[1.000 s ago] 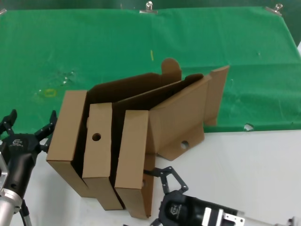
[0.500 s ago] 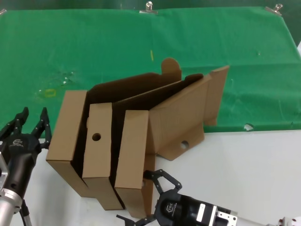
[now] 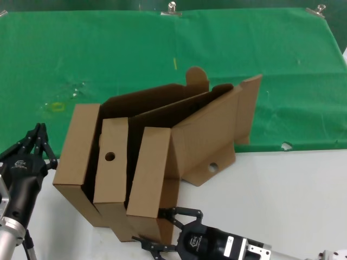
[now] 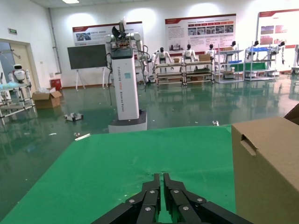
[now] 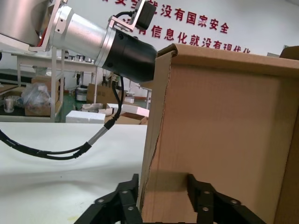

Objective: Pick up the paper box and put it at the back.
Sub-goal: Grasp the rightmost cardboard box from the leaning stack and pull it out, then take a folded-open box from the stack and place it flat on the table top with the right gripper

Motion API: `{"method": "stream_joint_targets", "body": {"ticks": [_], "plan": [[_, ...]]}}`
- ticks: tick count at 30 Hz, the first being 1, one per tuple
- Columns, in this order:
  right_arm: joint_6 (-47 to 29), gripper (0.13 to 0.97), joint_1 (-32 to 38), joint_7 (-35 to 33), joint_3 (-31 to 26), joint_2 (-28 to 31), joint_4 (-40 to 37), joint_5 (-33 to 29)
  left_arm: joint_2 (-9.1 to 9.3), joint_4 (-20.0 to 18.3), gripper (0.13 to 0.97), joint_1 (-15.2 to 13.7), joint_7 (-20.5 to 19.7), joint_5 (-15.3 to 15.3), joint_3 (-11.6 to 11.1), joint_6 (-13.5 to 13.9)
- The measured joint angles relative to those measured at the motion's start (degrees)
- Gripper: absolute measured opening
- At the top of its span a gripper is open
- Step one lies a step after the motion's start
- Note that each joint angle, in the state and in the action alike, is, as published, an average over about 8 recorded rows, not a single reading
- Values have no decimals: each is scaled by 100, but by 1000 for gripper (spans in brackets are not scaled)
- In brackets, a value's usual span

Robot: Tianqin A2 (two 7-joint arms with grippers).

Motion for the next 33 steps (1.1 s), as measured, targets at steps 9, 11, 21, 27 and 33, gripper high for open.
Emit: {"method": "stream_joint_targets", "body": {"ticks": [9, 11, 21, 27, 33], "plan": [[-17, 376, -65, -21, 59, -11, 107, -85, 0, 0, 150, 0, 0, 1, 0, 0], [-18, 336, -87, -36, 76, -4, 145, -99, 0, 0, 149, 0, -1, 1, 0, 0], [-142, 203, -653, 32, 392, 486, 931, 5, 0, 0, 143, 0, -3, 1, 0, 0], [-353, 165, -1357, 144, 984, 1159, 1686, 263, 0, 0, 143, 0, -3, 1, 0, 0], [-277, 150, -1996, 232, 1996, 1837, 2257, 455, 0, 0, 143, 0, -2, 2, 0, 0]]}}
